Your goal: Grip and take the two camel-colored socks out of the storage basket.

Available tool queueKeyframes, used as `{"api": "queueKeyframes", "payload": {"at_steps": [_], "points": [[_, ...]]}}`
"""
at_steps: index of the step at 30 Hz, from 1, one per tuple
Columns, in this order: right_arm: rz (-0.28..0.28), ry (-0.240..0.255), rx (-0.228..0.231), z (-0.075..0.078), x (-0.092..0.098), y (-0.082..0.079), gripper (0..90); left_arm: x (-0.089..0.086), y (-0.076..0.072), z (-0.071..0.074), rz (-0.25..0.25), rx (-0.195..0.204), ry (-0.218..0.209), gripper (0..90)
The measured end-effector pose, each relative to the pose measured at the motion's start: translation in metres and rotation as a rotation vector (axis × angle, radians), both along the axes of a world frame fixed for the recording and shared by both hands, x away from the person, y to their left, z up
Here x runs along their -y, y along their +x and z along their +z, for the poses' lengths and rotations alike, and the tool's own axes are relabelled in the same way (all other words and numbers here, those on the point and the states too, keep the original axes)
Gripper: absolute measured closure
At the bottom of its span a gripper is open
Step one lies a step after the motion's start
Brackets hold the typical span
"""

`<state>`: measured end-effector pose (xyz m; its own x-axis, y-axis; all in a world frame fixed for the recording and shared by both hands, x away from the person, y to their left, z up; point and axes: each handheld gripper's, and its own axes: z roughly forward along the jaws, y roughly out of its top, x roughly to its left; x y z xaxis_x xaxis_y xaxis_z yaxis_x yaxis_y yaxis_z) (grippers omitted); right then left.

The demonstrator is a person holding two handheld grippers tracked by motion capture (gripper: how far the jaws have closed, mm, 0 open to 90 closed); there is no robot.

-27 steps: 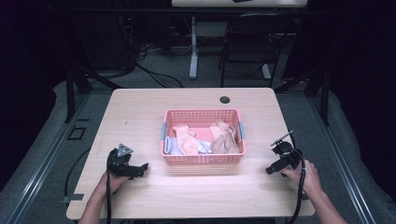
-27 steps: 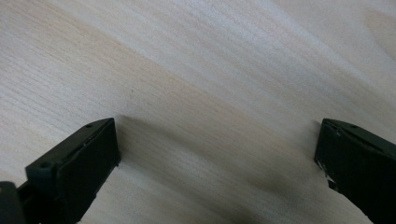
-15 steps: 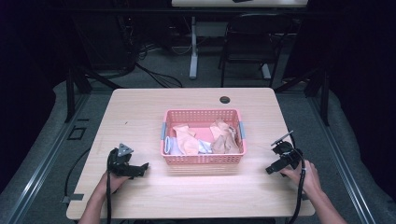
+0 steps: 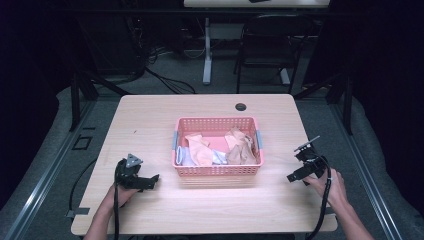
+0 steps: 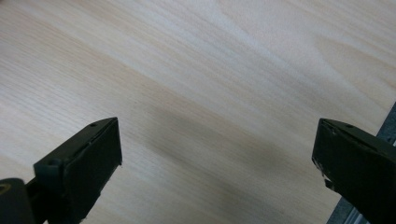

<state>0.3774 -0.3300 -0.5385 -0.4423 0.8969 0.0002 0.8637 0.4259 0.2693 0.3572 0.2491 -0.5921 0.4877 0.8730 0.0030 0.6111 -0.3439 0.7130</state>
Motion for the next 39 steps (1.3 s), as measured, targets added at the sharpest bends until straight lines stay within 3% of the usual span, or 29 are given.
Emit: {"api": "queueKeyframes", "payload": {"at_steps": [3, 11, 13, 25, 27, 36, 39], "points": [[-0.005, 0.027, 0.021, 0.006, -0.001, -0.002, 1.2, 0.000, 0.000, 0.000, 0.000, -0.001, 0.000, 0.3], [0.022, 0.024, 0.040, 0.024, -0.007, -0.005, 1.5, 0.000, 0.000, 0.000, -0.001, -0.001, -0.001, 0.3], [0.021, 0.050, 0.067, 0.031, -0.010, -0.006, 1.8, 0.000, 0.000, 0.000, 0.000, -0.001, -0.001, 0.3], [0.050, 0.082, 0.127, 0.065, -0.026, -0.008, 1.5, 0.000, 0.000, 0.000, 0.000, -0.001, 0.000, 0.3], [0.067, 0.069, 0.129, 0.071, -0.029, -0.008, 1.5, 0.000, 0.000, 0.000, 0.000, -0.001, 0.000, 0.3], [0.100, 0.101, 0.179, 0.091, -0.045, -0.007, 1.5, 0.000, 0.000, 0.000, -0.001, 0.000, 0.000, 0.3], [0.134, 0.114, 0.196, 0.102, -0.059, -0.003, 1.8, 0.000, 0.000, 0.000, 0.000, -0.001, 0.000, 0.3]]}}
